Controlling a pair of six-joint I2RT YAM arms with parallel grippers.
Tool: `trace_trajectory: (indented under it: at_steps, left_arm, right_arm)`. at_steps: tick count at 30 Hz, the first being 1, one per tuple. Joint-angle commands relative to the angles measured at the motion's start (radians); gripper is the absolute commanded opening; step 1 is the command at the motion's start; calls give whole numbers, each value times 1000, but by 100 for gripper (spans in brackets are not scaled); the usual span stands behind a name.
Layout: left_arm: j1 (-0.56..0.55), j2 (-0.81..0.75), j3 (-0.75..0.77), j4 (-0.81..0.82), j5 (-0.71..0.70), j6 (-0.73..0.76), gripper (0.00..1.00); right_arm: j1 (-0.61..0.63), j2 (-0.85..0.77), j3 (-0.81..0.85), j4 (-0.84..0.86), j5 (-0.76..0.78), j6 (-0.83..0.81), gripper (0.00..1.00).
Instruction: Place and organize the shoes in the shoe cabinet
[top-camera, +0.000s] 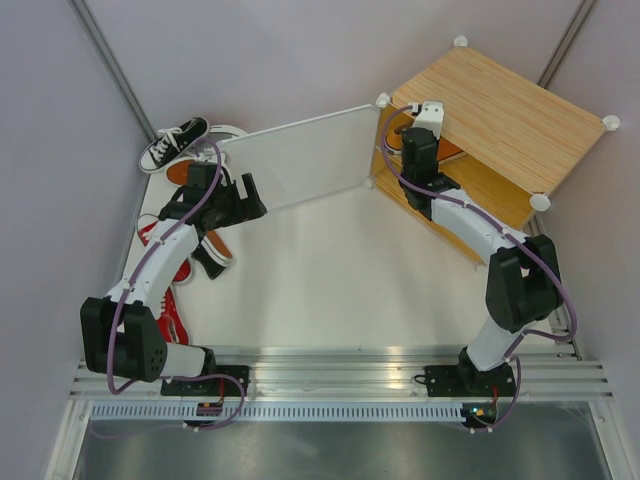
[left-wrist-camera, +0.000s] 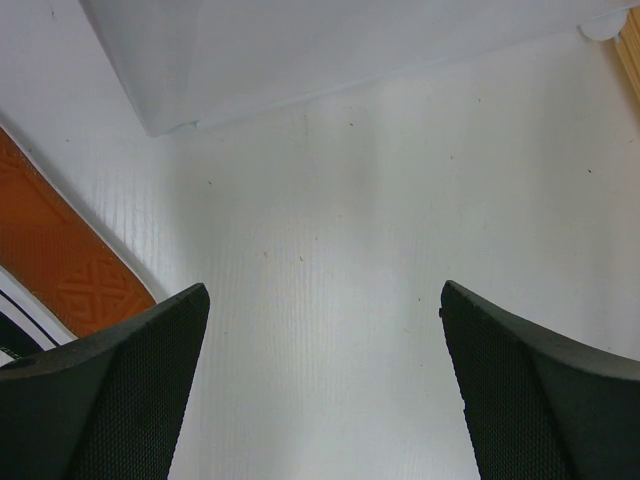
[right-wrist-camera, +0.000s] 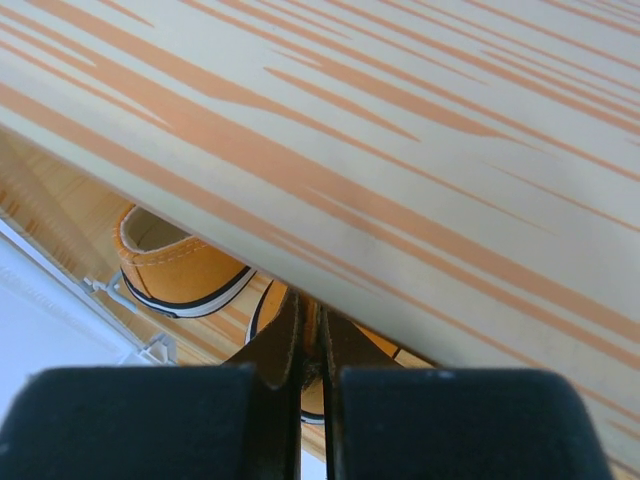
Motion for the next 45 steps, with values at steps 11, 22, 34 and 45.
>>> trace_trajectory:
  at_steps: [11, 22, 34, 45]
  left_arm:
    - [5, -1, 6, 9, 10, -24, 99]
    - [7, -3, 6, 11, 5, -23, 99]
    - [8, -4, 4, 8, -1, -23, 99]
    - [8, -4, 6, 8, 2, -26, 99]
  right_arm:
    - [-56, 51, -45, 128, 105, -51, 1]
    - [-68, 95, -4, 120, 112, -51, 1]
    - [-79, 111, 14, 98, 173, -24, 9]
    - [-56, 31, 19, -13, 9, 82, 47]
